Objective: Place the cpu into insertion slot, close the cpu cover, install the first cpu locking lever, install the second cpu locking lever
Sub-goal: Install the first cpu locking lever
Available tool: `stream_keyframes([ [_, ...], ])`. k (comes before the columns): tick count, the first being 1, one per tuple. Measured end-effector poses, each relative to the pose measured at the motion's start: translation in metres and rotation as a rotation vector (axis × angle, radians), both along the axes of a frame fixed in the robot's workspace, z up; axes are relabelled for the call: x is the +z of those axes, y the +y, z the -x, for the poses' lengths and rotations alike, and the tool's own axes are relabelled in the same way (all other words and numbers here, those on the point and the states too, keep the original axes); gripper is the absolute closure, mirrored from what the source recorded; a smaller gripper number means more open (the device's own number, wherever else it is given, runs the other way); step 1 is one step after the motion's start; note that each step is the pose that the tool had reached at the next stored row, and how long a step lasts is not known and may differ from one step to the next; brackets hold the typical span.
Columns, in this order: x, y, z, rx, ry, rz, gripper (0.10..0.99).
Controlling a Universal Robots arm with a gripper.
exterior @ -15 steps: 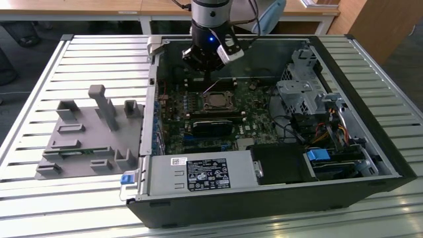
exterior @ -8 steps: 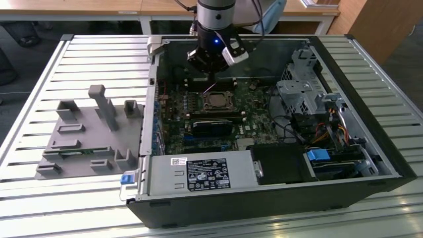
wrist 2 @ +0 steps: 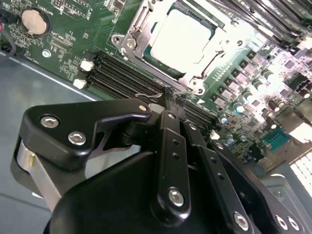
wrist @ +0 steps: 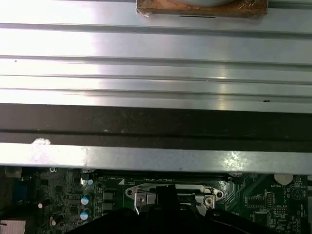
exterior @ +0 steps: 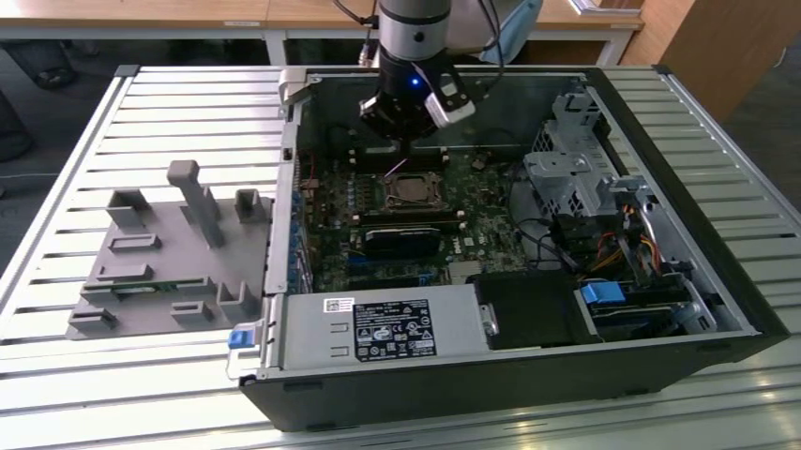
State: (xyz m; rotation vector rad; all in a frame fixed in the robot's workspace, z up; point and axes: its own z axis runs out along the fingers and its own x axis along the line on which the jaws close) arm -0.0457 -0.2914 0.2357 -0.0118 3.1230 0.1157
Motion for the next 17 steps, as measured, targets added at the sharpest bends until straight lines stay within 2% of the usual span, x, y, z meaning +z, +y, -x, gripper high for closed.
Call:
stream_keyframes([
  [9, -0.0038, 0.0033, -0.003, -0.001, 0.0, 0.0, 0.98],
  [17, -0.007, 0.005, -0.0115, -0.001, 0.0, 0.0, 0.98],
])
